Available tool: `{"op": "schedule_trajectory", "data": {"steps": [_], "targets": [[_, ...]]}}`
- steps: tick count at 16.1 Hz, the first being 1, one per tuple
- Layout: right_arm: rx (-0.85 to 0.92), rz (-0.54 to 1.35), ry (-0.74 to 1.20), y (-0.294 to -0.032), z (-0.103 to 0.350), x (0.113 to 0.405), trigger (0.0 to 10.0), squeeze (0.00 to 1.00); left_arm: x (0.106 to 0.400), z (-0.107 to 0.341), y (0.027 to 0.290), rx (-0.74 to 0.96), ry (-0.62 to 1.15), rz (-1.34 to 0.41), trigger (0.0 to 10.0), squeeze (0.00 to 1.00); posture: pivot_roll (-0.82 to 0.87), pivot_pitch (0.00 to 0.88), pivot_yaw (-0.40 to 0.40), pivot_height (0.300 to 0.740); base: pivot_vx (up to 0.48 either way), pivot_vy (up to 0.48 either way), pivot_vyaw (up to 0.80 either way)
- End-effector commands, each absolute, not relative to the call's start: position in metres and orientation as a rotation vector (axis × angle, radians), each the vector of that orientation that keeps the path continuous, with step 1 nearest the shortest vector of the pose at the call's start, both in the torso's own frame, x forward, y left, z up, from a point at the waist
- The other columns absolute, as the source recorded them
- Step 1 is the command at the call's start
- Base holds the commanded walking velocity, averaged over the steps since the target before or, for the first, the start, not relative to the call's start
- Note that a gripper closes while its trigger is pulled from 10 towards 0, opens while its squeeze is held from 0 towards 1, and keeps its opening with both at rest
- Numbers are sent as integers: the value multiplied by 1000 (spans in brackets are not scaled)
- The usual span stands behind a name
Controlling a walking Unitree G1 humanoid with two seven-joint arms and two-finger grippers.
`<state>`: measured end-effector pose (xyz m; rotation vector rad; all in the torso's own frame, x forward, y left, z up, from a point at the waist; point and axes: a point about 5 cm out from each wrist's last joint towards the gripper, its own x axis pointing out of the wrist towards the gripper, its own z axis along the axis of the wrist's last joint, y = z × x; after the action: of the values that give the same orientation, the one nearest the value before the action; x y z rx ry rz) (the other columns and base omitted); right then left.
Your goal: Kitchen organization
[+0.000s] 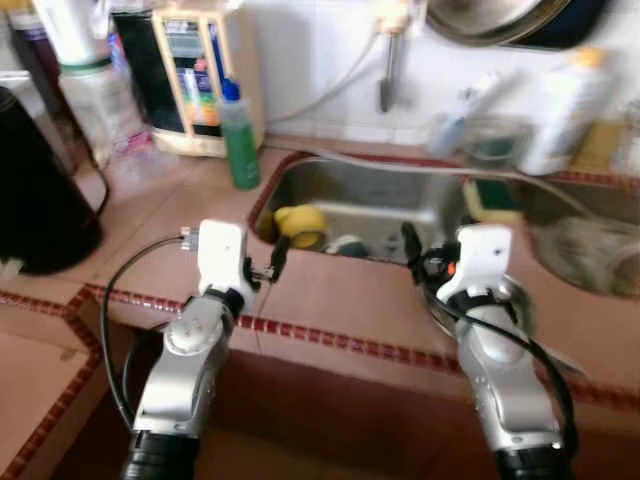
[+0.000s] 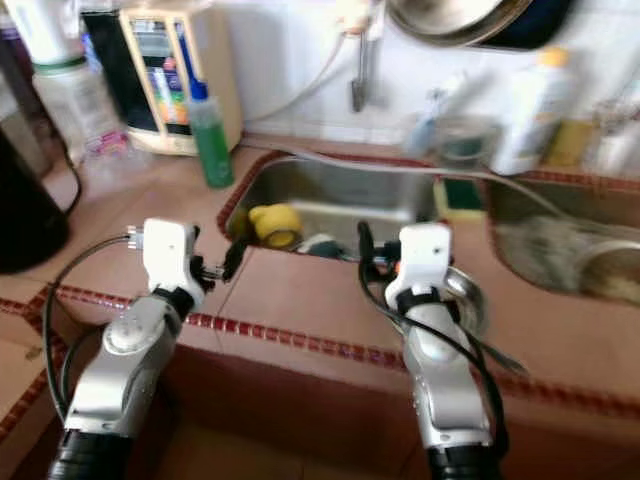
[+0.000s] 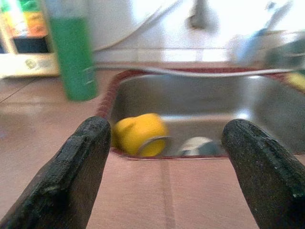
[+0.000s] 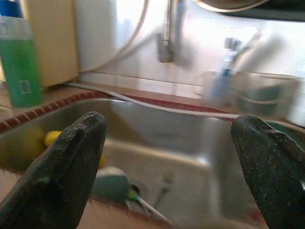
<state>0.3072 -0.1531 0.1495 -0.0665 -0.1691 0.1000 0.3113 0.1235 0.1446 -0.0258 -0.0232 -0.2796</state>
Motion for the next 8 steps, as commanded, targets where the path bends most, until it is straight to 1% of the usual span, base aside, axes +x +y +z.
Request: {"op": "schedule_trajectory", "data": {"steps": [1,5,6,8], "targets": [[-68,105,-182,-152,153,308,10000,0,313,152,124,-6,-59,-283,10000,0,-168,0,26,740,0,0,0],[-81,111,-182,-152,152,308,10000,0,312,152,125,14,-73,-279,10000,0,-167,0,21,740,0,0,0],[-91,105,-176,-153,150,308,10000,0,309,151,123,58,-92,-310,10000,0,-166,0,19,740,0,0,0],[-93,103,-169,-154,148,308,10000,0,304,151,120,82,-116,-366,10000,0,-166,0,17,740,0,0,0]]}}
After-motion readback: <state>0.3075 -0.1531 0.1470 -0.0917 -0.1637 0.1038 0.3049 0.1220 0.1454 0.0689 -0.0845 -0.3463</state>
